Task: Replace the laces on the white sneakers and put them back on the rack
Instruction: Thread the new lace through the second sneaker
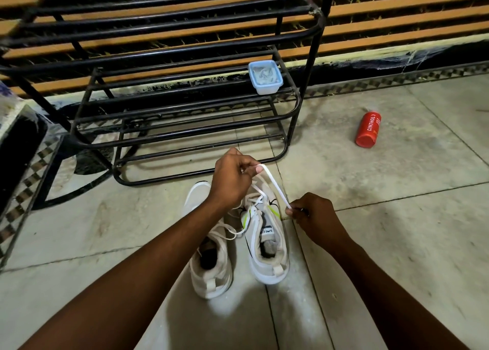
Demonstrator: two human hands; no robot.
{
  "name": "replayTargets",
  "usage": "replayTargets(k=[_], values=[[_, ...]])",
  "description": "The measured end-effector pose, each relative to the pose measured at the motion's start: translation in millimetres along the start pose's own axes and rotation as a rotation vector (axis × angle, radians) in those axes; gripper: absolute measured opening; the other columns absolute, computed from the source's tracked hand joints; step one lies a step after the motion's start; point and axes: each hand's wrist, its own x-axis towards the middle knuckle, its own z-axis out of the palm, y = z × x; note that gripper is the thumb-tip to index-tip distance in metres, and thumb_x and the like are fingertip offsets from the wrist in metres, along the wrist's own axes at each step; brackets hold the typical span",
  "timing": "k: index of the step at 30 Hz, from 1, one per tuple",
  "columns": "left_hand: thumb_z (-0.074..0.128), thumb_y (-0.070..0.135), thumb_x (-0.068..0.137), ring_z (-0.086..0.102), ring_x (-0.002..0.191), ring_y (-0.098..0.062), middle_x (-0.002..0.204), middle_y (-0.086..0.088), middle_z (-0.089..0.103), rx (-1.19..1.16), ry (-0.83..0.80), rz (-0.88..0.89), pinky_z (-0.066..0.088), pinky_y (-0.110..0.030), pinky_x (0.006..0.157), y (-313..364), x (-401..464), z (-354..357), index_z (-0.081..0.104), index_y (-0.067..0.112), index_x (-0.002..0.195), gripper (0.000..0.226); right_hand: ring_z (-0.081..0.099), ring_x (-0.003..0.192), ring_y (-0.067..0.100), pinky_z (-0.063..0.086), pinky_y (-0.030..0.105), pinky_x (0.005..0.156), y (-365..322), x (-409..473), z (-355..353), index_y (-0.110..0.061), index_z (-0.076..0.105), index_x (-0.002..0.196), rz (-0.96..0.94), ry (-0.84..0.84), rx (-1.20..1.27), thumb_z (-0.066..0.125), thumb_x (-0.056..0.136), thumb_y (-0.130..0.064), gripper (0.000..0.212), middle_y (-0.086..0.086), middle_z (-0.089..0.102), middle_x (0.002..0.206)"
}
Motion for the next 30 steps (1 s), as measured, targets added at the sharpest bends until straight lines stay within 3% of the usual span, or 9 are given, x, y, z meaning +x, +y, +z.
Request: replayTargets(k=[2,4,7,9,12,19,24,27,30], values=[[0.079,0.022,0.09,0.069,0.079,-0.02,0.083,-0.005,0.069,-0.066,0.01,-0.046,0.056,-0.031,0.073,1,-4,-2,0.079,0.018,0.096,0.007,0.068,0.064,0.01,0.053,0.027,0.069,-3,0,0,-0.013,0.074,0.073,0.045,-0.023,0.029,0.072,0.092,-0.01,0.02,-0.002,0.068,0.065],[0.079,0.014,0.089,0.069,0.075,-0.015,0.082,-0.006,0.07,-0.118,0.01,-0.089,0.057,-0.026,0.071,5,-15,-3,0.071,0.016,0.109,0.021,0.068,0.057,0.003,0.054,0.017,0.064,-10,1,0,-0.017,0.067,0.067,0.134,-0.005,0.151,0.065,0.094,-0.003,0.031,-0.006,0.066,0.057],[0.072,-0.003,0.077,0.063,0.069,-0.01,0.076,0.0,0.066,-0.082,-0.009,-0.134,0.051,-0.023,0.062,10,-39,-2,0.057,0.017,0.098,0.032,0.073,0.061,0.026,0.063,0.037,0.063,-21,5,2,-0.002,0.068,0.076,0.269,0.12,0.482,0.056,0.096,0.004,0.024,0.012,0.071,0.066],[0.066,0.009,0.064,0.064,0.072,-0.015,0.073,0.002,0.066,0.032,-0.15,-0.181,0.051,-0.026,0.062,12,-55,1,0.057,0.017,0.086,0.026,0.073,0.062,0.034,0.062,0.036,0.057,-29,7,3,0.008,0.065,0.081,0.327,0.164,0.701,0.059,0.094,0.007,0.014,0.026,0.07,0.072],[0.057,0.031,0.051,0.064,0.081,-0.019,0.077,0.003,0.067,0.196,-0.335,-0.21,0.057,-0.034,0.07,9,-67,1,0.061,0.021,0.082,0.033,0.074,0.067,0.036,0.059,0.03,0.06,-35,10,3,0.007,0.066,0.082,0.343,0.146,0.846,0.068,0.086,0.012,0.006,0.026,0.071,0.073],[0.069,0.024,0.061,0.061,0.09,-0.021,0.09,0.001,0.062,0.279,-0.437,-0.22,0.047,-0.027,0.065,7,-68,-3,0.059,0.02,0.098,0.039,0.073,0.061,0.017,0.051,0.018,0.056,-43,23,20,0.0,0.073,0.078,0.211,0.041,0.632,0.073,0.083,0.008,0.01,0.016,0.071,0.064],[0.07,0.038,0.062,0.052,0.104,-0.022,0.104,0.002,0.052,0.312,-0.469,-0.233,0.048,-0.034,0.081,13,-71,-4,0.053,0.019,0.111,0.055,0.066,0.063,0.008,0.053,0.028,0.061,-40,27,25,-0.014,0.071,0.069,0.128,0.0,0.457,0.071,0.08,-0.002,0.016,0.009,0.071,0.068],[0.065,0.042,0.064,0.054,0.105,-0.024,0.1,-0.001,0.056,0.336,-0.39,-0.255,0.046,-0.033,0.08,12,-73,2,0.056,0.015,0.101,0.047,0.062,0.071,-0.005,0.044,0.011,0.068,-45,26,27,-0.009,0.071,0.066,0.01,0.009,0.305,0.074,0.074,0.007,0.018,-0.002,0.072,0.072],[0.056,0.051,0.055,0.062,0.093,-0.024,0.094,-0.006,0.064,0.23,-0.322,-0.362,0.054,-0.035,0.075,14,-74,2,0.063,0.016,0.089,0.05,0.064,0.071,-0.006,0.042,0.008,0.068,-43,26,28,-0.005,0.074,0.069,0.014,0.001,0.28,0.078,0.071,0.005,0.011,-0.008,0.074,0.075]])
